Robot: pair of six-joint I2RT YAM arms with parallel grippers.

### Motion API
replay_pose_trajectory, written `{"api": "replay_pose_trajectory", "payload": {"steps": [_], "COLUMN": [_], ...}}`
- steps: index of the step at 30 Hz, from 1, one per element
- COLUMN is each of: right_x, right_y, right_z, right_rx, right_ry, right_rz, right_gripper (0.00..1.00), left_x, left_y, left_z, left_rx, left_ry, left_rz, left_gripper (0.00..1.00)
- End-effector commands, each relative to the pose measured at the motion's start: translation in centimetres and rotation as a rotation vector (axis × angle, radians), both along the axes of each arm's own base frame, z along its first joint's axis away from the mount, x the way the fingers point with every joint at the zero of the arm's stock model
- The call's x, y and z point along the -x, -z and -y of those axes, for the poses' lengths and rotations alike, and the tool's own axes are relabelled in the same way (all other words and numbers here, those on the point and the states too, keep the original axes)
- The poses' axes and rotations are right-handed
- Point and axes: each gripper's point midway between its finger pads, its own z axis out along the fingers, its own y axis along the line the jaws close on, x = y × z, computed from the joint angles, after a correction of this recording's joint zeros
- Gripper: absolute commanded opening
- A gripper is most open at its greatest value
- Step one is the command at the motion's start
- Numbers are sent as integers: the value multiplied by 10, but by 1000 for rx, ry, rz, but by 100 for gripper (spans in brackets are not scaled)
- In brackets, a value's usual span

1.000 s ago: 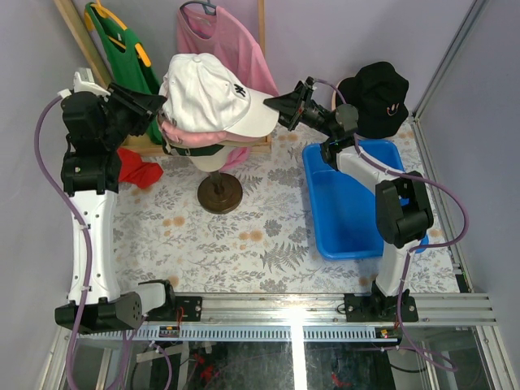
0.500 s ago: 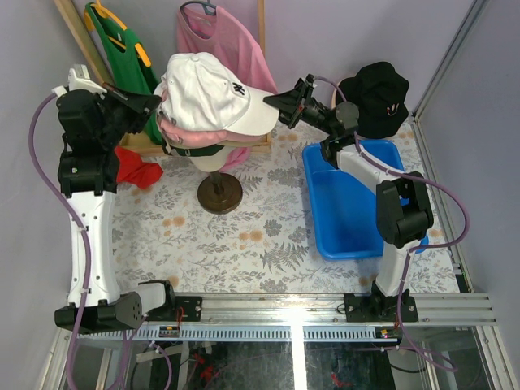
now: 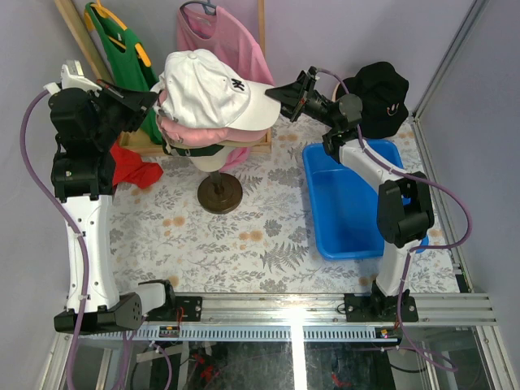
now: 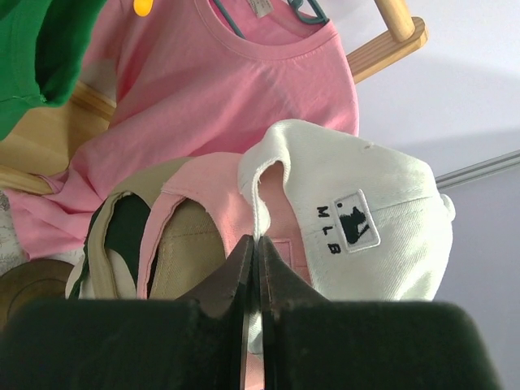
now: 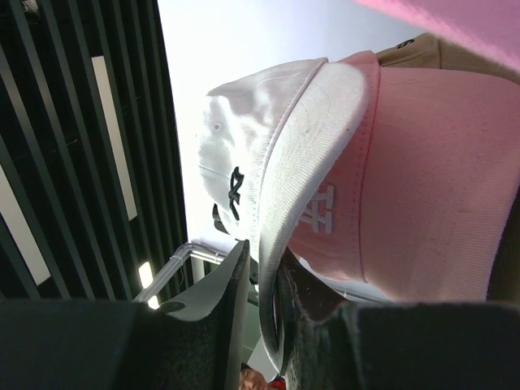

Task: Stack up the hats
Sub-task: Stack the hat on the hat.

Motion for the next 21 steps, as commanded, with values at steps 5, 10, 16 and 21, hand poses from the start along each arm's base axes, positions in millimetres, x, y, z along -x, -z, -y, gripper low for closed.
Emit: {"api": "replay_pose_trajectory", "payload": {"steps": [5,10,16,21], "right_x": [18,12,2,-11], "right_y": [-42,-38,-26,-10], "right_z": [9,7,3,0], "right_rx": [-29,-20,-7,2], "right_ry": [-12,-13,-13,-6], "right_rz": [111,95,68,38], "right_gripper": [24,24,24,23], "left_x": [24,28,27,24], "left_y": [-24,-17,3,21], "left_z": [-6,-8,-8,-11], "left_rx": [-50,-57,-68,-87], "left_ry": [-46,-54,-47,-60], "left_rz": [64,44,-7,-51], "left_gripper": [0,0,0,0]}}
